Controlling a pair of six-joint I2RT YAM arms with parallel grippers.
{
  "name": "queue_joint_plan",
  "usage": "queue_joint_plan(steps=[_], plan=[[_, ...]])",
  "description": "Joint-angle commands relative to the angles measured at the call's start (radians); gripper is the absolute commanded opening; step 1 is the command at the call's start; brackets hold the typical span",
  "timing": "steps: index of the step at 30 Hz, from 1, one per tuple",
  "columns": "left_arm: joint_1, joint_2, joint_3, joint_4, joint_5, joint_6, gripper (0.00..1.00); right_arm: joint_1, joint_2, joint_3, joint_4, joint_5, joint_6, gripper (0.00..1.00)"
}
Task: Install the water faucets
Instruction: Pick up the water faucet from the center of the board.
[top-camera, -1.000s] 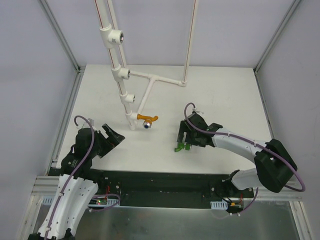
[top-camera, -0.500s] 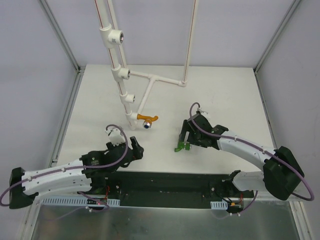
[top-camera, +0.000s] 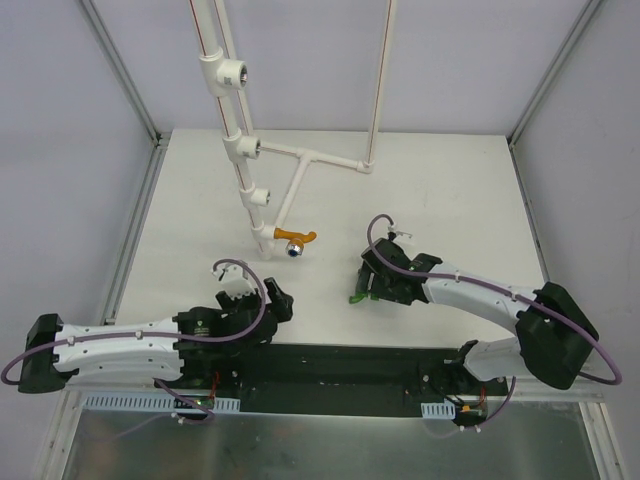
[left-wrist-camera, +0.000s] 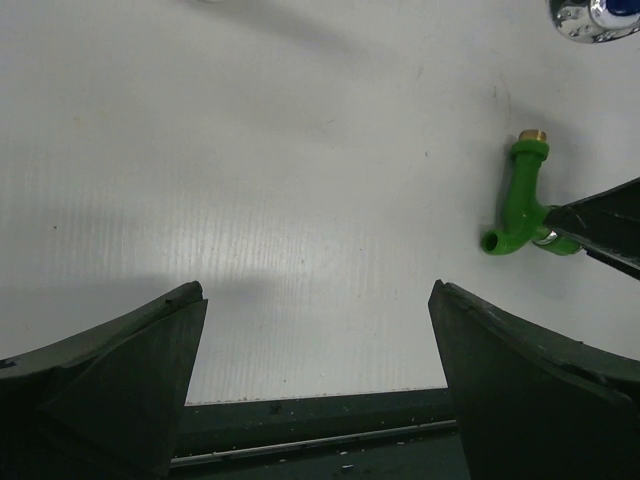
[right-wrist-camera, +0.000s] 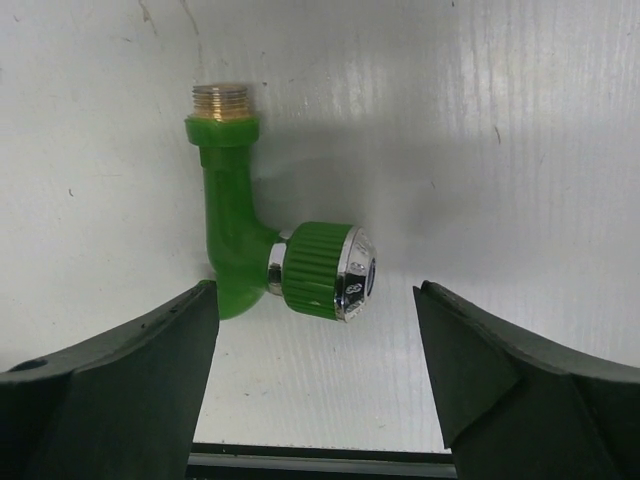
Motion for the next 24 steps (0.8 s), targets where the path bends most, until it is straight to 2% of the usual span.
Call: queue_joint_plan(steps=[1,8,24], plan=[[-0.008,-0.092,-0.04,0.0,-0.037,0.037,0.99,0.012,0.016,-0.005,0.059,0.024,0.038,0.85],[-0.008,-0.12,-0.068,0.0,-0.04,0.044,0.99,0.012,0.049,-0.022,0.11,0.019,0.03,0.74],[-0.008,0.118,0.079,0.003,-0.048,0.112,0.99,0.012,0.061,-0.045,0.129,0.059,0.024,0.59]])
